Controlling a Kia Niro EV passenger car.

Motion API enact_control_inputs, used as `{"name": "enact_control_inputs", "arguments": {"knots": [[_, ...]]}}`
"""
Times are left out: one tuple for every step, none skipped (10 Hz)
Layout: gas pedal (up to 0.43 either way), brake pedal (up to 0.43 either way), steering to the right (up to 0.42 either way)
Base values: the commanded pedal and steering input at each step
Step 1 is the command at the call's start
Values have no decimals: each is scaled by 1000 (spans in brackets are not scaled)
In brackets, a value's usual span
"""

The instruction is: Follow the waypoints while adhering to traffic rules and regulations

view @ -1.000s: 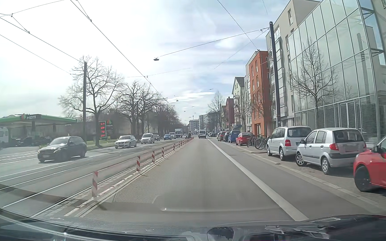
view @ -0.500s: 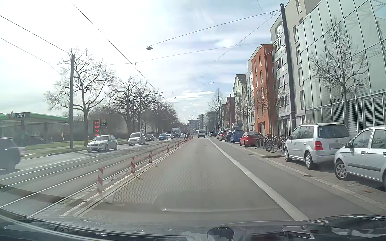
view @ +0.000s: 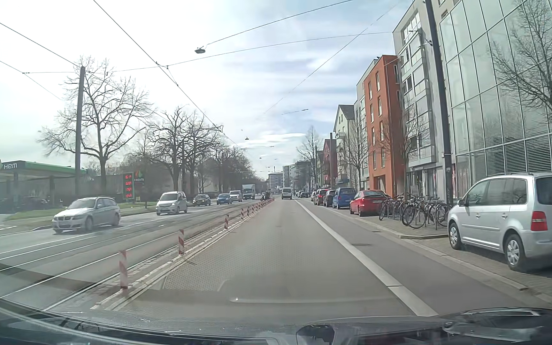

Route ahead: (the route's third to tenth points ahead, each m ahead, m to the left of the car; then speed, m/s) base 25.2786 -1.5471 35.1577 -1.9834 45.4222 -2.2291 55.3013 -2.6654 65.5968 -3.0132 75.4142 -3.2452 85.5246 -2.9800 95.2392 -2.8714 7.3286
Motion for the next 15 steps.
{"name": "enact_control_inputs", "arguments": {"knots": [[87,0,3],[87,0,3],[87,0,3],[87,0,3],[87,0,3],[87,0,3],[87,0,3],[87,0,3],[87,0,3],[87,0,3],[87,0,3],[87,0,3],[87,0,3],[87,0,2],[87,0,1]]}}
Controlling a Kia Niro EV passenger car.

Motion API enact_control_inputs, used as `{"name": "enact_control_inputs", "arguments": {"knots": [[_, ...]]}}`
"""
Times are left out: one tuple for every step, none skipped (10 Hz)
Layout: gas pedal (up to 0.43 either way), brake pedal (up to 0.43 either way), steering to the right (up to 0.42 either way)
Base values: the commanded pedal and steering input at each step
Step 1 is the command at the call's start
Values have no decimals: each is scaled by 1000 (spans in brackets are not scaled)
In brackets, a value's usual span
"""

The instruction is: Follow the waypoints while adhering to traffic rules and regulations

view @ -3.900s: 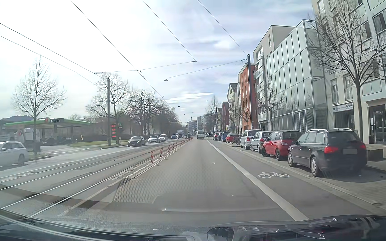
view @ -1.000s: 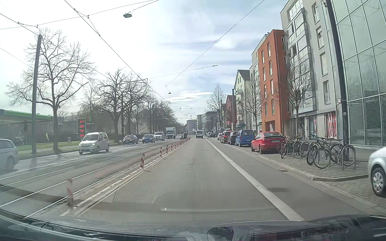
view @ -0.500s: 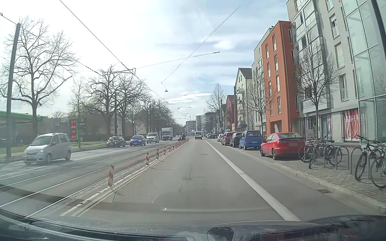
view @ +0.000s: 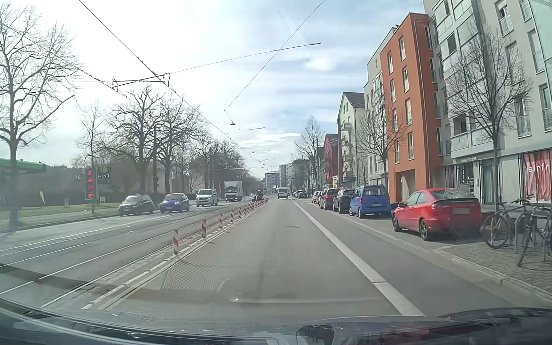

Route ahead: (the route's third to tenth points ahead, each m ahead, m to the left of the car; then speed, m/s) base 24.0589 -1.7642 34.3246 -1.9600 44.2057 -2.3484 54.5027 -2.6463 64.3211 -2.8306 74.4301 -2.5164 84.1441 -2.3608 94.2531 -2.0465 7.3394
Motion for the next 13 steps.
{"name": "enact_control_inputs", "arguments": {"knots": [[87,0,0],[87,0,-5],[87,0,-10],[87,0,-11],[87,0,-11],[87,0,-11],[87,0,-11],[87,0,-10],[87,0,-9],[87,0,-9],[87,0,-9],[87,0,-8],[87,0,-4]]}}
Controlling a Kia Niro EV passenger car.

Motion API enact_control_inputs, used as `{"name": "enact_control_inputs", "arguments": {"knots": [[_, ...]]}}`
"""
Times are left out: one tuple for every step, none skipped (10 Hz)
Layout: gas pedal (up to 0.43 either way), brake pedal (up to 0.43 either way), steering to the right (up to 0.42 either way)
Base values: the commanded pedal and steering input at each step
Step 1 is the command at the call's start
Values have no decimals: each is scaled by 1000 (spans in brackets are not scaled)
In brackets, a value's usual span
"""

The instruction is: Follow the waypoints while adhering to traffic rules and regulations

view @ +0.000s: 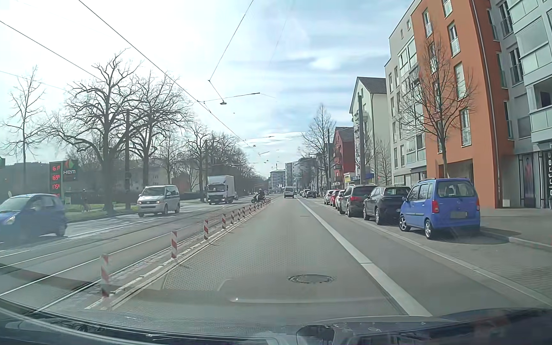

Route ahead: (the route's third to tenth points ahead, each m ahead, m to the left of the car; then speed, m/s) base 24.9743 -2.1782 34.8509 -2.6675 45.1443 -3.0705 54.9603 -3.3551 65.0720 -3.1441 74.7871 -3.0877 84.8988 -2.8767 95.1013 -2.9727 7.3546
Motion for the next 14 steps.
{"name": "enact_control_inputs", "arguments": {"knots": [[87,0,-4],[87,0,-4],[87,0,-4],[87,0,-3],[87,0,1],[87,0,3],[87,0,3],[87,0,3],[87,0,3],[87,0,3],[87,0,3],[87,0,3],[87,0,3],[87,0,3]]}}
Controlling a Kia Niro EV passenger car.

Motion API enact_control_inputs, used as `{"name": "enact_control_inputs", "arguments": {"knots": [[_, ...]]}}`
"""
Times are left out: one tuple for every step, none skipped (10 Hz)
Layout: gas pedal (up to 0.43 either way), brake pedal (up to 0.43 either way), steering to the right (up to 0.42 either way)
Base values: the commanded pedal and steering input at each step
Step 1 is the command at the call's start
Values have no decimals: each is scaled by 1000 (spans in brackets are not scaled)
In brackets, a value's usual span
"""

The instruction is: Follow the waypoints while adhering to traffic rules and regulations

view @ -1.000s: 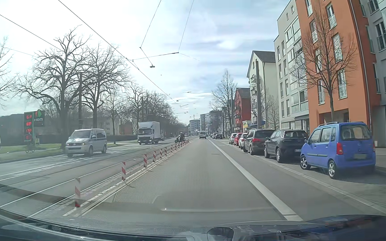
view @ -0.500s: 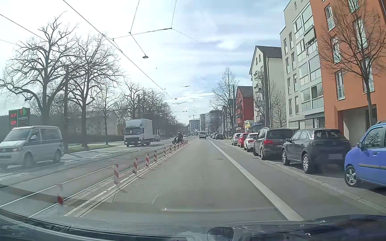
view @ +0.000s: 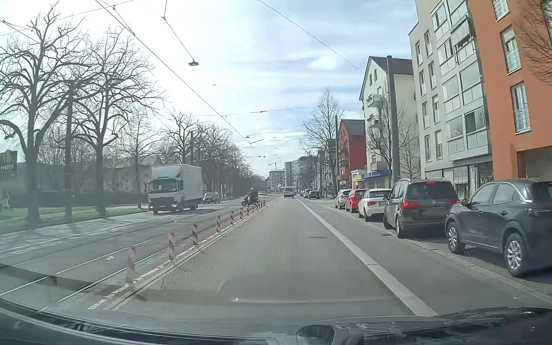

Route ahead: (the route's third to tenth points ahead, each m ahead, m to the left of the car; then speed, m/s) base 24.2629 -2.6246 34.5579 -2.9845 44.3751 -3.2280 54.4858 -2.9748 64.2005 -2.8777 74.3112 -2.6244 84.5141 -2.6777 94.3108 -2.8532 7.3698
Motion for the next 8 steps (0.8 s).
{"name": "enact_control_inputs", "arguments": {"knots": [[87,0,3],[87,0,3],[87,0,3],[87,0,3],[87,0,3],[87,0,3],[87,0,3],[87,0,3]]}}
